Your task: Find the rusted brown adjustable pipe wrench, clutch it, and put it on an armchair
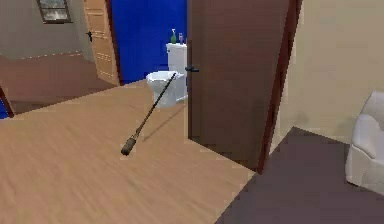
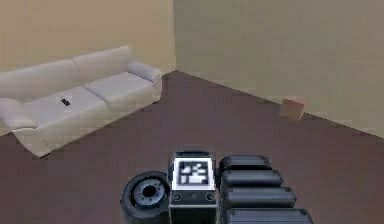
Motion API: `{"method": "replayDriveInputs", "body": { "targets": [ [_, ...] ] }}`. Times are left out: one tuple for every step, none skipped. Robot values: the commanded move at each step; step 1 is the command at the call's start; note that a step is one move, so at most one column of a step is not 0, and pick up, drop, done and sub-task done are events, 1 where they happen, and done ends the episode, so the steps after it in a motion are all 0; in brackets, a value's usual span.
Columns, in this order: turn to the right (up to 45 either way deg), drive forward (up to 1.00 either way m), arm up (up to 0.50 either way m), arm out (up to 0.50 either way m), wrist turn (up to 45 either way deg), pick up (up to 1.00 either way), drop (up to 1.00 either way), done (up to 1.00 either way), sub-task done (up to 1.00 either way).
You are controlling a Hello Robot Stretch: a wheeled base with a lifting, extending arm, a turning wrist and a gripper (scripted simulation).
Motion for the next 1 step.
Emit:
{"method": "replayDriveInputs", "body": {
  "targets": [
    [0.0, 0.4, 0.0, 0.0, 0.0, 0.0, 0.0, 0.0, 0.0]
  ]
}}
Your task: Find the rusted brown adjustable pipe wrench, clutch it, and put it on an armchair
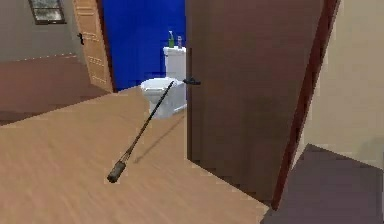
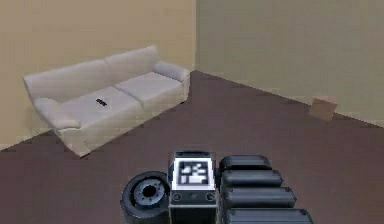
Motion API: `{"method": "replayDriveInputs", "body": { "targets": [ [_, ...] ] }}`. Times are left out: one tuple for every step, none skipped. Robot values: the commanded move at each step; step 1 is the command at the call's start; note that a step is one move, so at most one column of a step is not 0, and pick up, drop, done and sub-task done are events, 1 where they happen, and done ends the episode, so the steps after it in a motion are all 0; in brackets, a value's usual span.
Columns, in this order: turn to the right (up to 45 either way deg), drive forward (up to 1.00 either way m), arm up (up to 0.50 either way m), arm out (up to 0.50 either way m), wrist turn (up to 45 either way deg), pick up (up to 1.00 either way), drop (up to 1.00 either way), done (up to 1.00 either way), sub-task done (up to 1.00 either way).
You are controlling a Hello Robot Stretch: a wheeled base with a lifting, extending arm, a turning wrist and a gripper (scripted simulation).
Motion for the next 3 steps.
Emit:
{"method": "replayDriveInputs", "body": {
  "targets": [
    [-39.0, 0.0, 0.0, 0.0, 0.0, 0.0, 0.0, 0.0, 0.0],
    [0.0, 1.0, 0.0, 0.0, 0.0, 0.0, 0.0, 0.0, 0.0],
    [0.0, 1.0, 0.0, 0.0, 0.0, 0.0, 0.0, 0.0, 0.0]
  ]
}}
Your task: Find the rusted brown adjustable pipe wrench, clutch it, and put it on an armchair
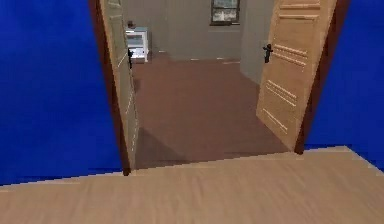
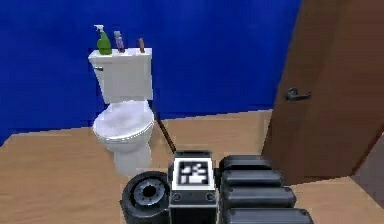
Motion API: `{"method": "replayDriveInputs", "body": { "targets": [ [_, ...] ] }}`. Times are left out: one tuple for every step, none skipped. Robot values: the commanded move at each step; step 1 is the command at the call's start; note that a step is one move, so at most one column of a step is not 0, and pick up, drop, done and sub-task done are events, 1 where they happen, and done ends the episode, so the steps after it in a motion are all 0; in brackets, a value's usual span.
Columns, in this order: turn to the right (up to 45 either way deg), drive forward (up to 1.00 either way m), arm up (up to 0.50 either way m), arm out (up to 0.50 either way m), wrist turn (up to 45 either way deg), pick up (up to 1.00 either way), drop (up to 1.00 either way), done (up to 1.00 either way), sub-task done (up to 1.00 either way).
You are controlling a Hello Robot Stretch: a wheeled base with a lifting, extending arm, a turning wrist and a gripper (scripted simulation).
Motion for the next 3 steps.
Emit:
{"method": "replayDriveInputs", "body": {
  "targets": [
    [-3.0, 0.0, 0.0, 0.0, 0.0, 0.0, 0.0, 0.0, 0.0],
    [0.0, 1.0, 0.0, 0.0, 0.0, 0.0, 0.0, 0.0, 0.0],
    [0.0, 0.45, 0.0, 0.0, 0.0, 0.0, 0.0, 0.0, 0.0]
  ]
}}
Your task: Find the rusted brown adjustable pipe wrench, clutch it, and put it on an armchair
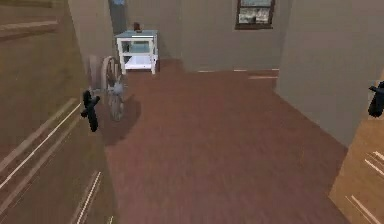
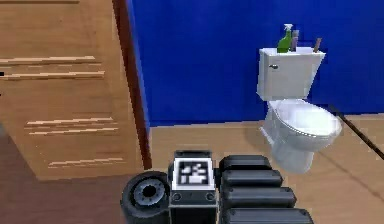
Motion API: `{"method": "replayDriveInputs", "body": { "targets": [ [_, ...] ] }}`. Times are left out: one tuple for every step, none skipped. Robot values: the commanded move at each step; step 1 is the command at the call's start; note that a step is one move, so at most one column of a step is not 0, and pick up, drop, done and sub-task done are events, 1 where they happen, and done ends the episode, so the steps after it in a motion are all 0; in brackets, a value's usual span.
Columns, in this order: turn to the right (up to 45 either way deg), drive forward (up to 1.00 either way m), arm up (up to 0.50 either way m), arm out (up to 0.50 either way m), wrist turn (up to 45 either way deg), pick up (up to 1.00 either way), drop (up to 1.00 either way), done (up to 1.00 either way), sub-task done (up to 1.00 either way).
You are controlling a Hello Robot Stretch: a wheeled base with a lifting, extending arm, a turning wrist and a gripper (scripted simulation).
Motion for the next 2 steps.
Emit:
{"method": "replayDriveInputs", "body": {
  "targets": [
    [21.0, 0.0, 0.0, 0.0, 0.0, 0.0, 0.0, 0.0, 0.0],
    [0.0, 0.65, 0.0, 0.0, 0.0, 0.0, 0.0, 0.0, 0.0]
  ]
}}
